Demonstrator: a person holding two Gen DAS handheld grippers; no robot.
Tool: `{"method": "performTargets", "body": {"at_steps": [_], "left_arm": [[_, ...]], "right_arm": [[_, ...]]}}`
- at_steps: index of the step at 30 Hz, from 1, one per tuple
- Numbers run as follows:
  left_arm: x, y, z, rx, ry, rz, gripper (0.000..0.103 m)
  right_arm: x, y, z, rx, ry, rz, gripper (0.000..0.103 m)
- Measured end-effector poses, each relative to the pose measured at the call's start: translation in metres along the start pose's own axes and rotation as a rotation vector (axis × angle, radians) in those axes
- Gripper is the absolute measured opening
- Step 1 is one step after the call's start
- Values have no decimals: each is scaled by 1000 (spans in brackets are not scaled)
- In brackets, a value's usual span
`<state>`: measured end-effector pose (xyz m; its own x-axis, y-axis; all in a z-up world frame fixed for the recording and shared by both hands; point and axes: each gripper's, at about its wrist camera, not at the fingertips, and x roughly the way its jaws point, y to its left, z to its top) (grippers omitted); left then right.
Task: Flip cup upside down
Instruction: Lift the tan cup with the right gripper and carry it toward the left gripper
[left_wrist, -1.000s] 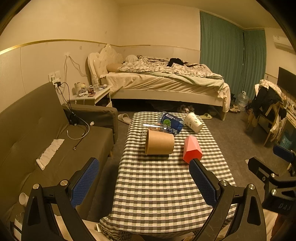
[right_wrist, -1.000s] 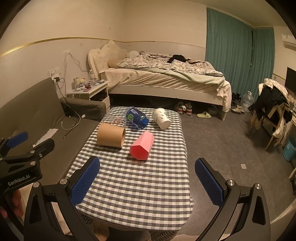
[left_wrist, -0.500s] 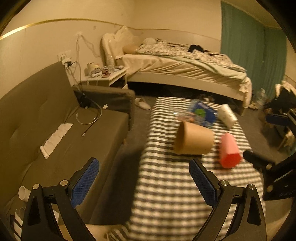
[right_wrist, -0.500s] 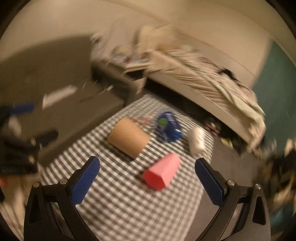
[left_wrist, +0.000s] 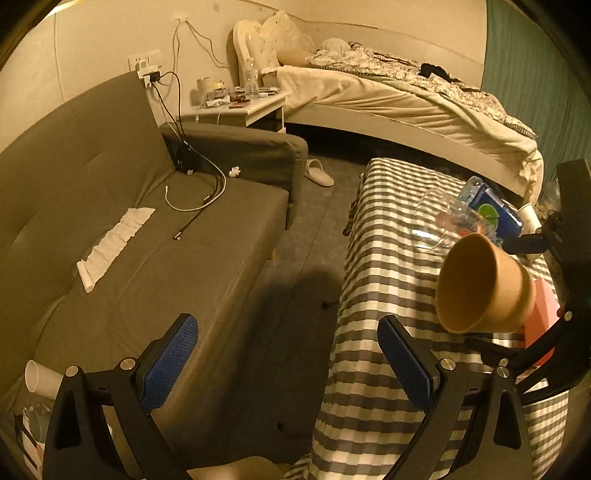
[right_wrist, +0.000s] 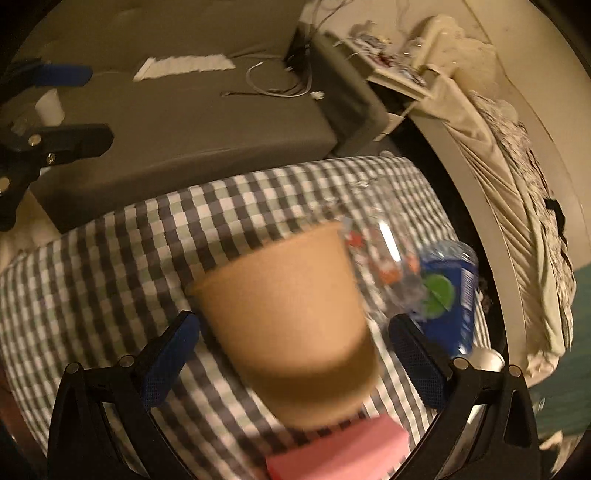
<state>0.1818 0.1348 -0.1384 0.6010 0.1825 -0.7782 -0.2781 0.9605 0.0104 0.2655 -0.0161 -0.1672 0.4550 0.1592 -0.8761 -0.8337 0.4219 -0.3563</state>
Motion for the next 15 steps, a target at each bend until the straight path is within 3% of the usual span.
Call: {"method": "performTargets", "body": {"at_steps": [2,3,8,15], "left_arm": [[3,1,-1,4,5,2,100],[4,2,-1,6,6,5,101],[-4,7,-4,2,1,14,101],[-53,14,-6,-31,-67,-17,101]], "right_arm": [[8,6,3,-15,-5,-23,101],[10,8,4,-19,-13,-33,94],[5,14,5,0,-28,-64,93],[-70,24,-3,142,-4,-82,92]]}}
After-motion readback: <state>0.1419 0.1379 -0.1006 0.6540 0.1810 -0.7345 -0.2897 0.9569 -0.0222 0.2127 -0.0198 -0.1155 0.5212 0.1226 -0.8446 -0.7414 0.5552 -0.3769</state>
